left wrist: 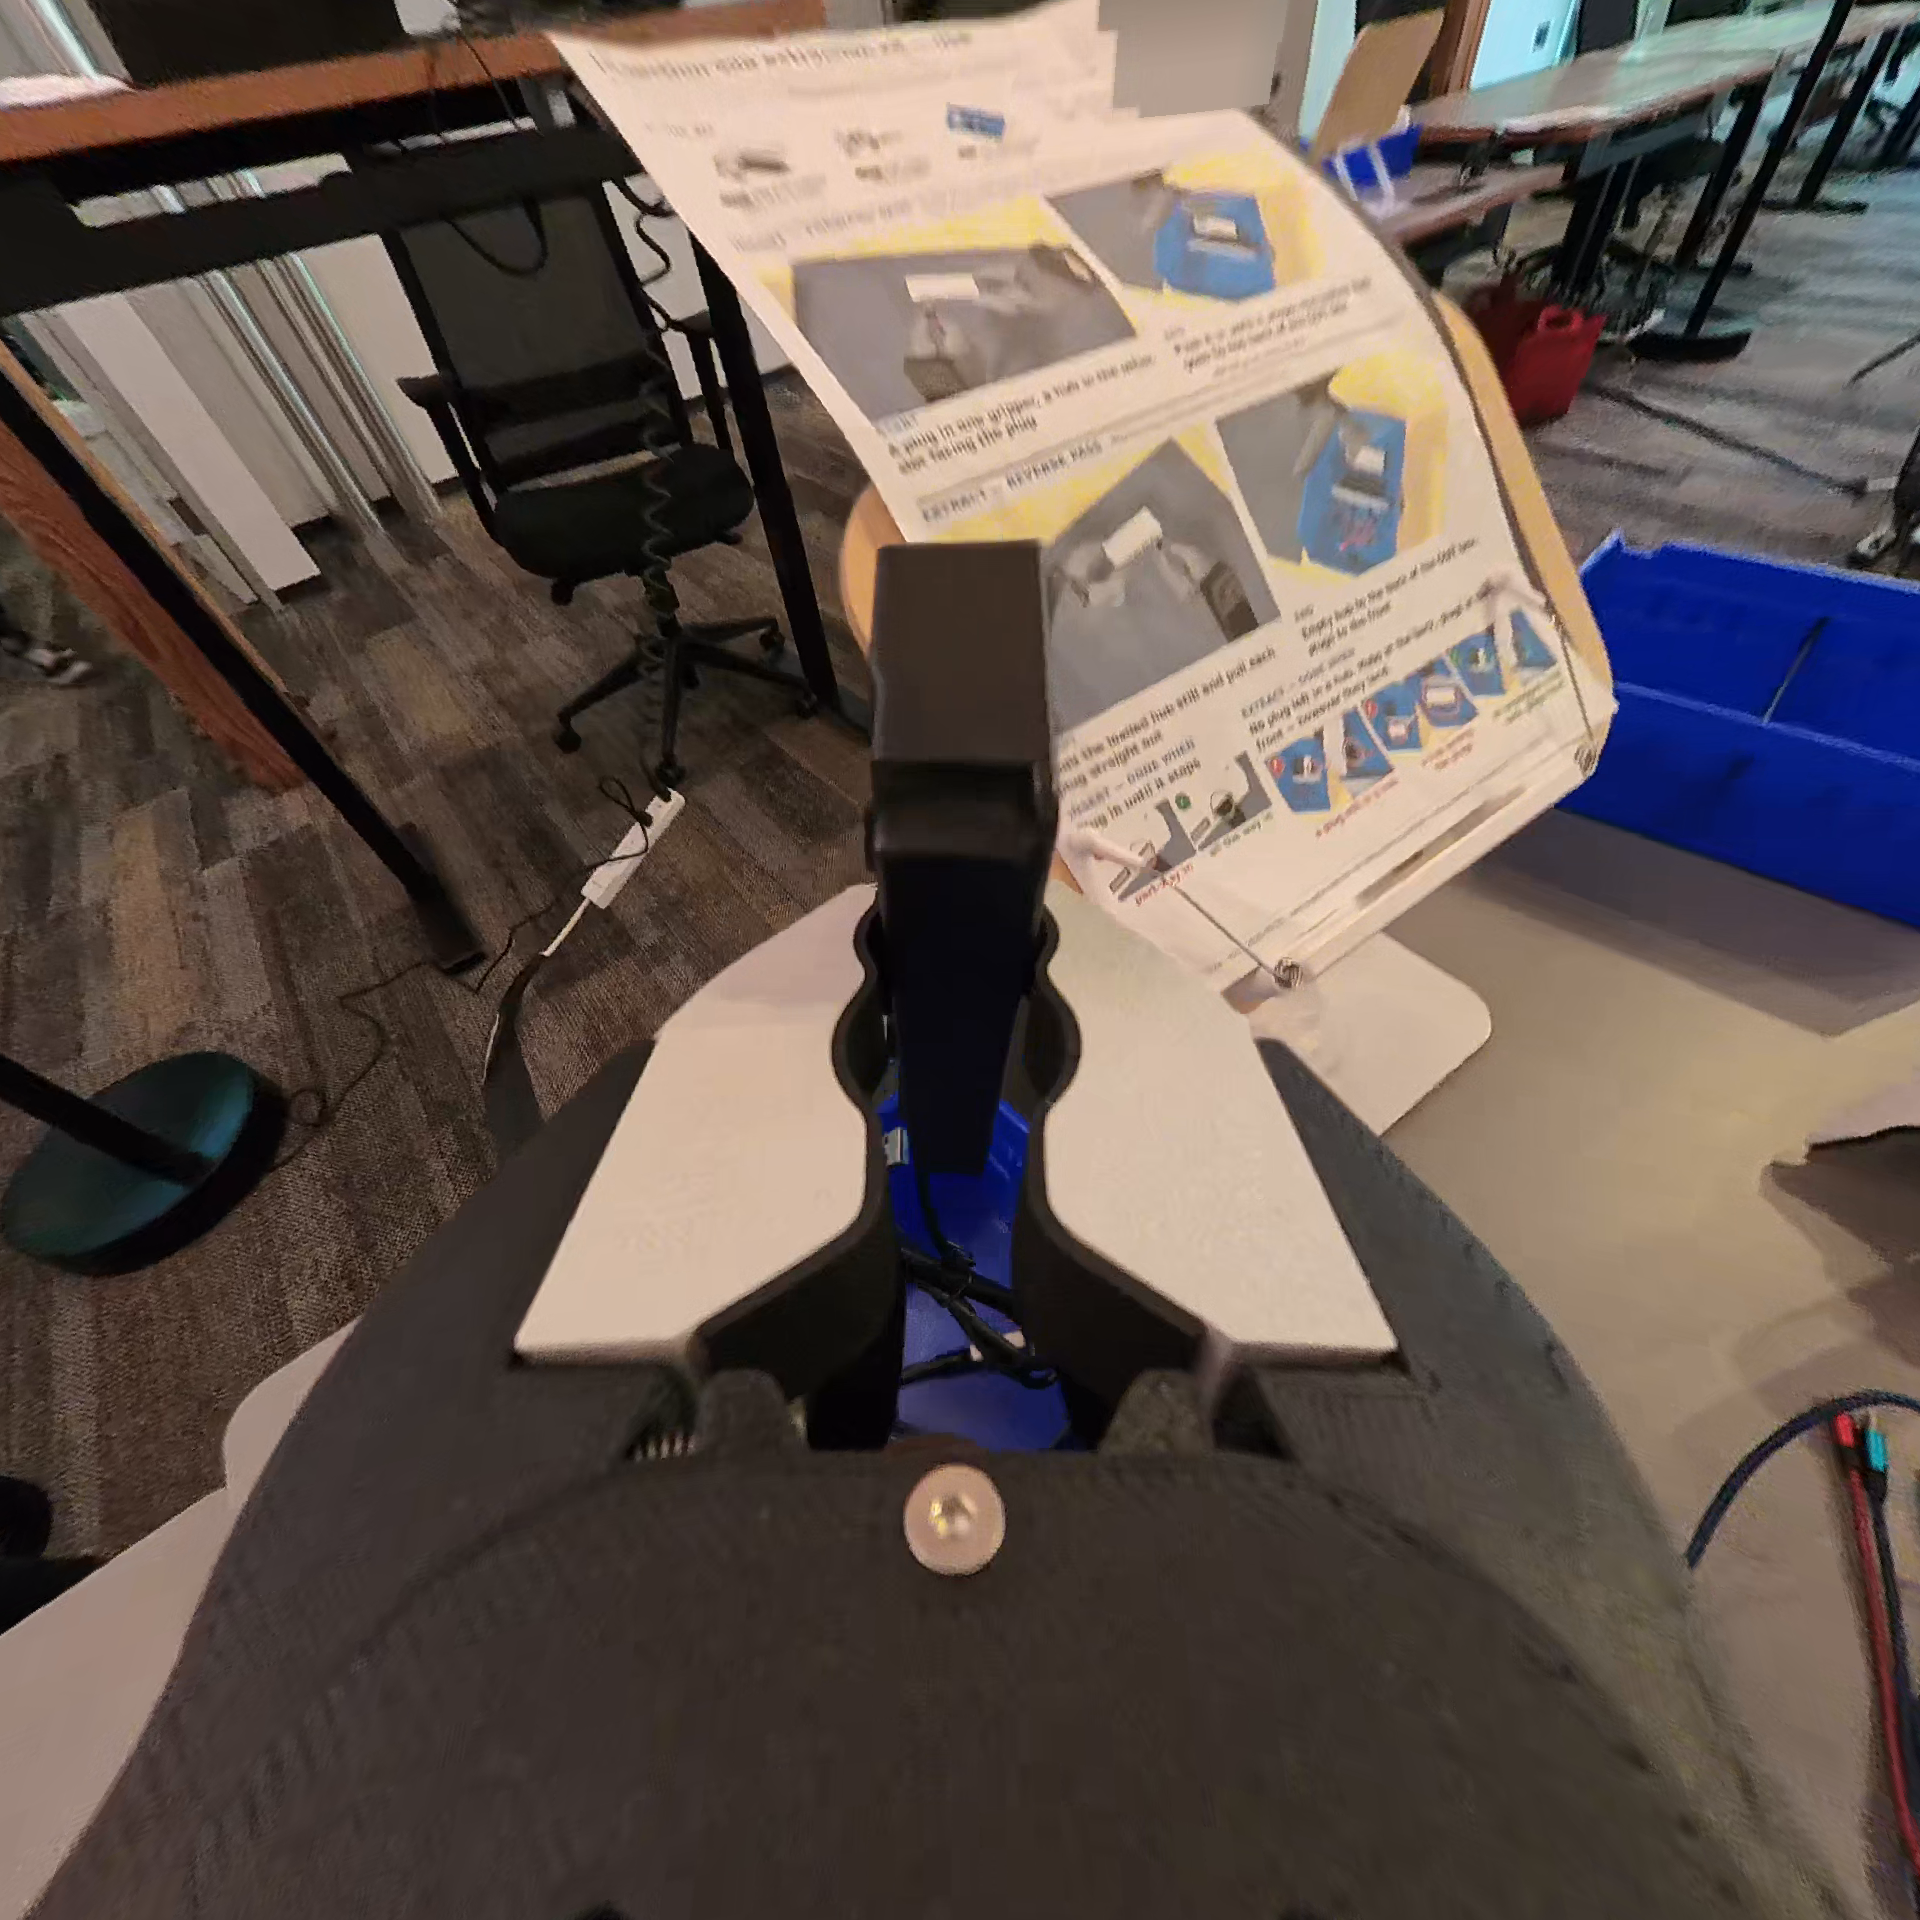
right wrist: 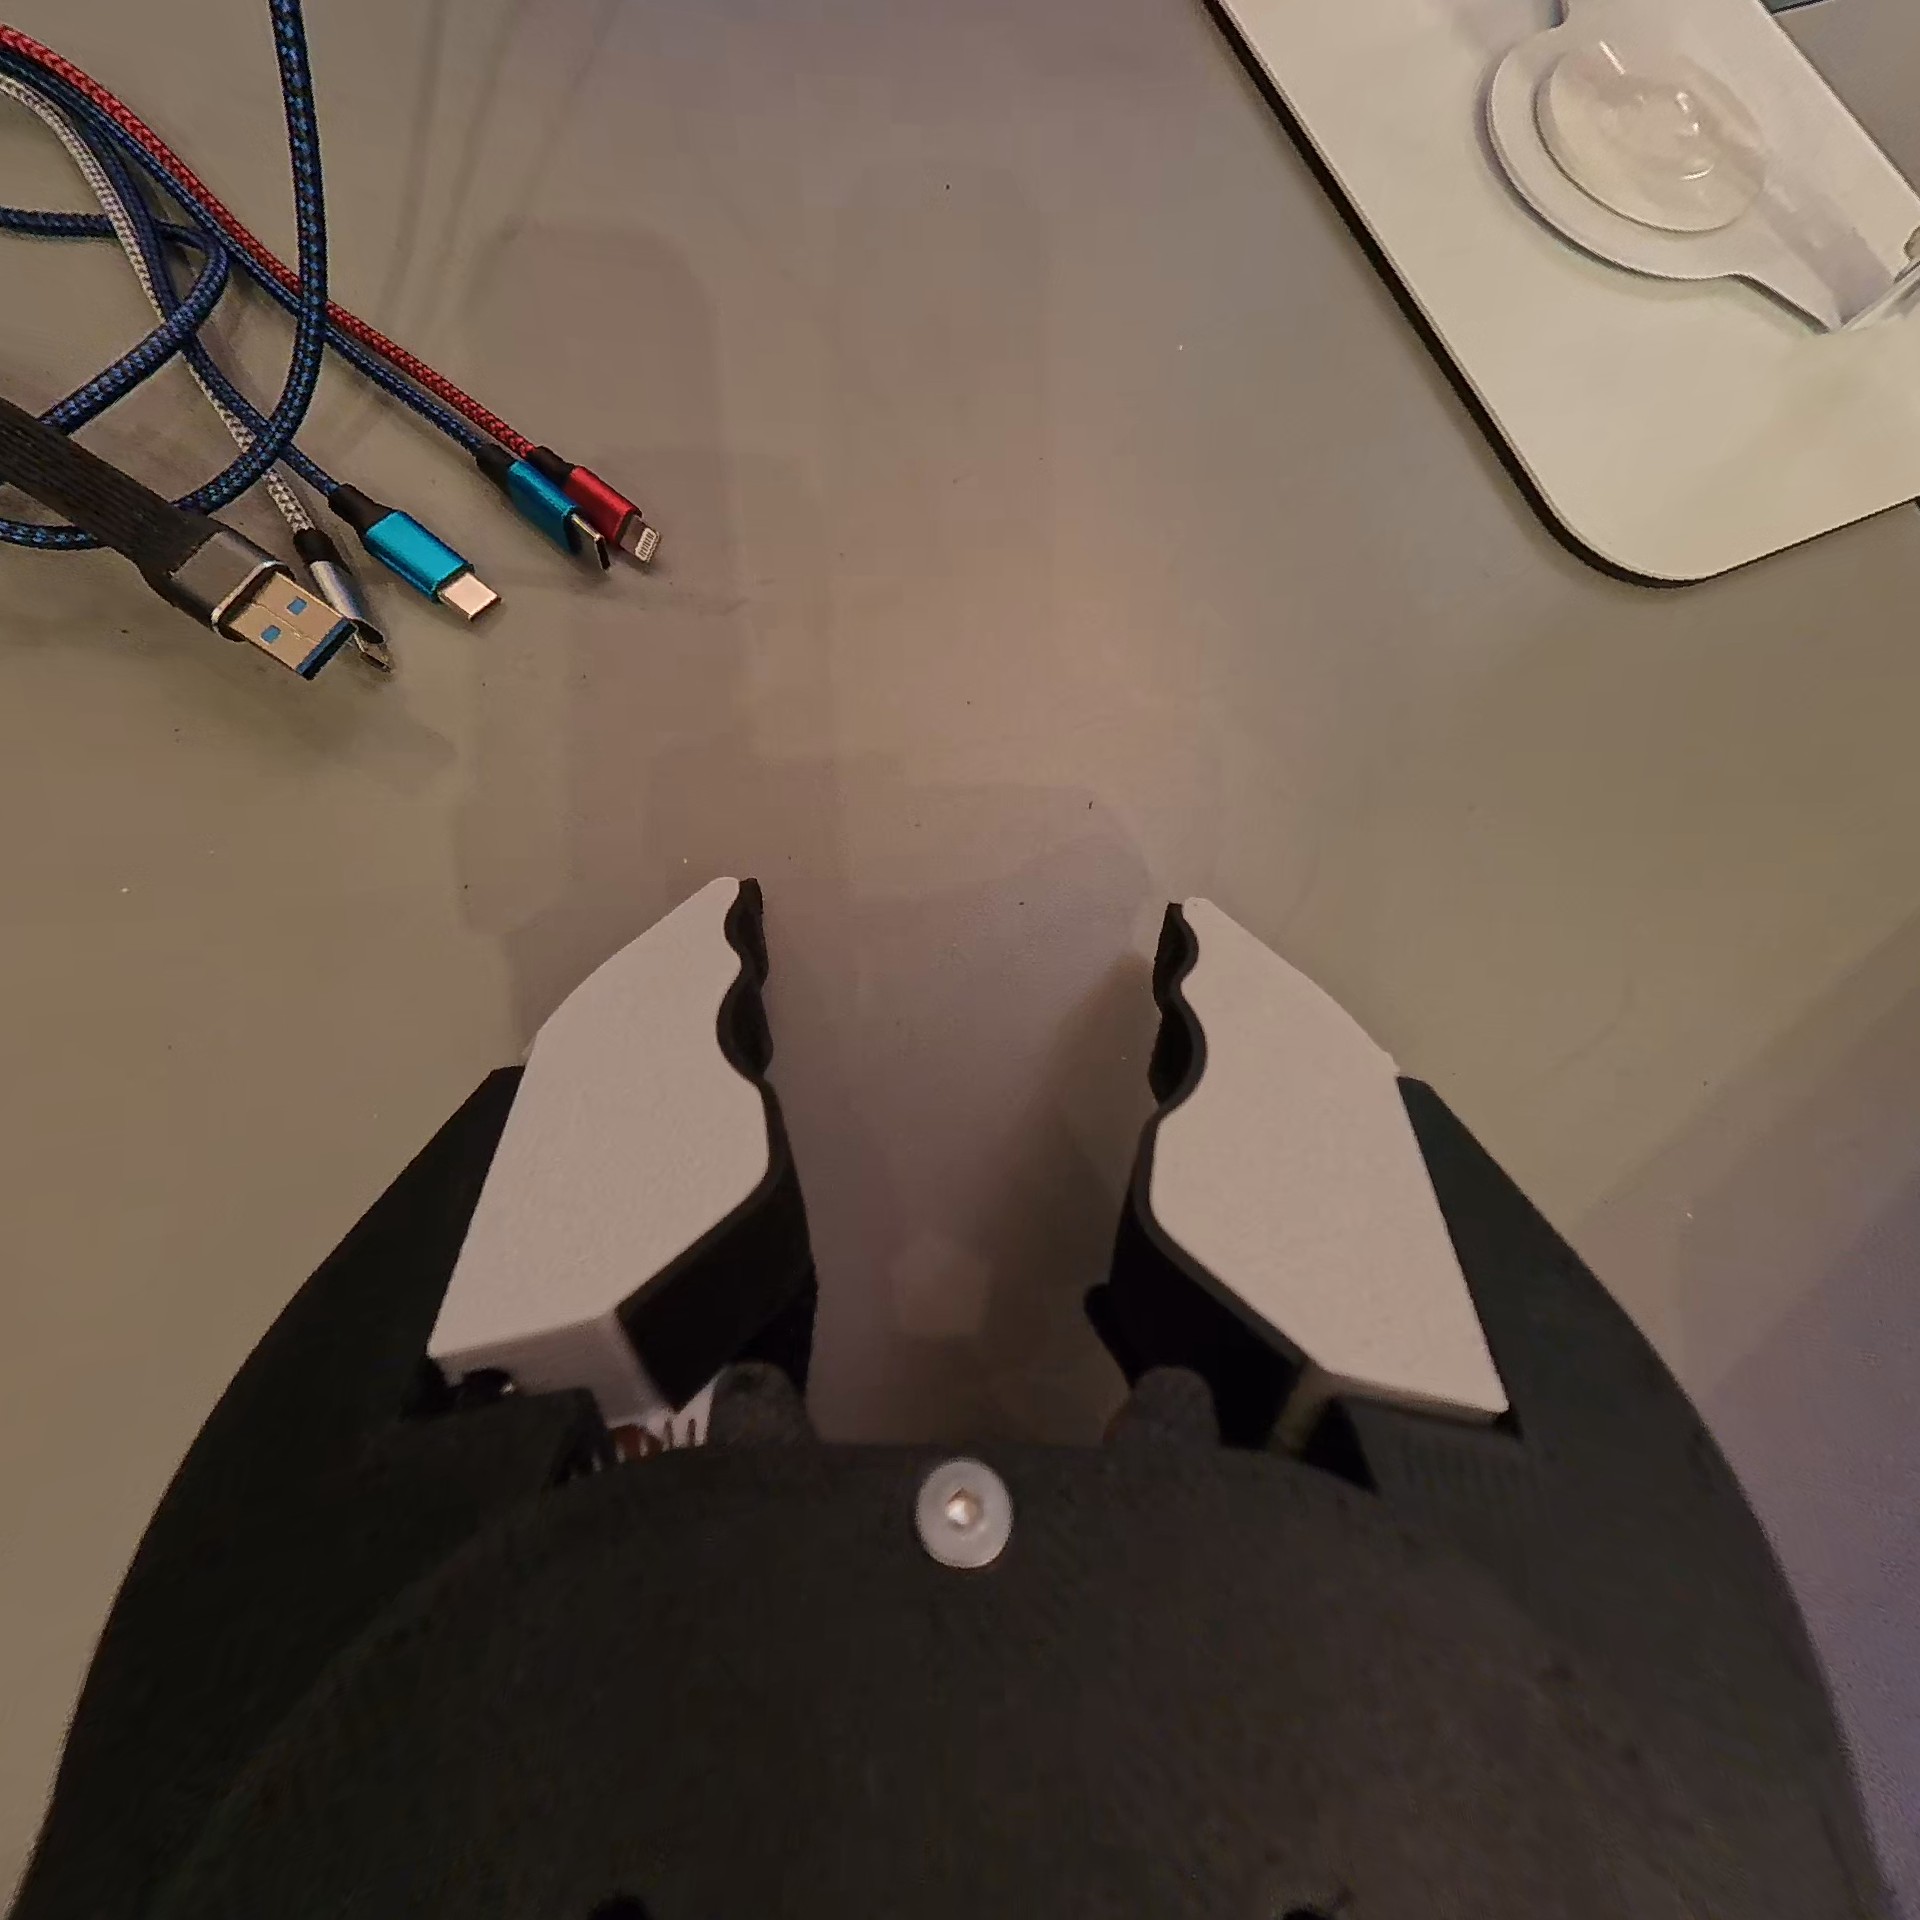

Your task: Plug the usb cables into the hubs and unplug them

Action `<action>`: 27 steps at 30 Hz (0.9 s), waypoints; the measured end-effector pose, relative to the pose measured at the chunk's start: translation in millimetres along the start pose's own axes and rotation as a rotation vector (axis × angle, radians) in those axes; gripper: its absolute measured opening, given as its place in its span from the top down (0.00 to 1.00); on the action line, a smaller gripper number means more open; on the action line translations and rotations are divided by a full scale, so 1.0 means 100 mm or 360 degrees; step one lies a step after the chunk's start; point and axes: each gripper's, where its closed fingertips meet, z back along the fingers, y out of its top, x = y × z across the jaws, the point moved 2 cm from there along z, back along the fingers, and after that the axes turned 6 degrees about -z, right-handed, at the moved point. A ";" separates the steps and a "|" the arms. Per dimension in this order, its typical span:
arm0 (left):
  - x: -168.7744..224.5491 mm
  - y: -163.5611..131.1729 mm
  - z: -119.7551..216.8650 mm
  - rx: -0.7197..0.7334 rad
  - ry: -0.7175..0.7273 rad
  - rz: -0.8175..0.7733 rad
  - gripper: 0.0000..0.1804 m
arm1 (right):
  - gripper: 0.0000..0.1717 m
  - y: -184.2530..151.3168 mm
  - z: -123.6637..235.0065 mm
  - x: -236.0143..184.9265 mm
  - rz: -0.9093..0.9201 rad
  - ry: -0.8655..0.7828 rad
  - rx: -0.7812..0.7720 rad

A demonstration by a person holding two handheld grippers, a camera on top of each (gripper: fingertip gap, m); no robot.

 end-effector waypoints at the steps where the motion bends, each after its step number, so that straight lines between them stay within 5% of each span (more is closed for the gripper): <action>1: -0.04 0.06 0.04 0.0035 0.0018 0.0024 0.87 | 0.59 0.00 0.00 0.00 0.0000 0.0000 0.0000; 13: -0.45 0.67 0.49 0.0425 0.0356 0.0244 0.87 | 0.59 0.00 0.00 0.00 0.0004 -0.0003 0.0002; 16: -0.49 0.58 0.39 0.0255 0.0253 0.0336 0.88 | 0.59 0.00 0.00 0.00 0.0005 -0.0003 0.0002; 27: 0.11 1.02 0.82 0.0285 0.0186 -0.0044 0.88 | 0.59 0.00 0.00 0.00 0.0001 -0.0002 0.0001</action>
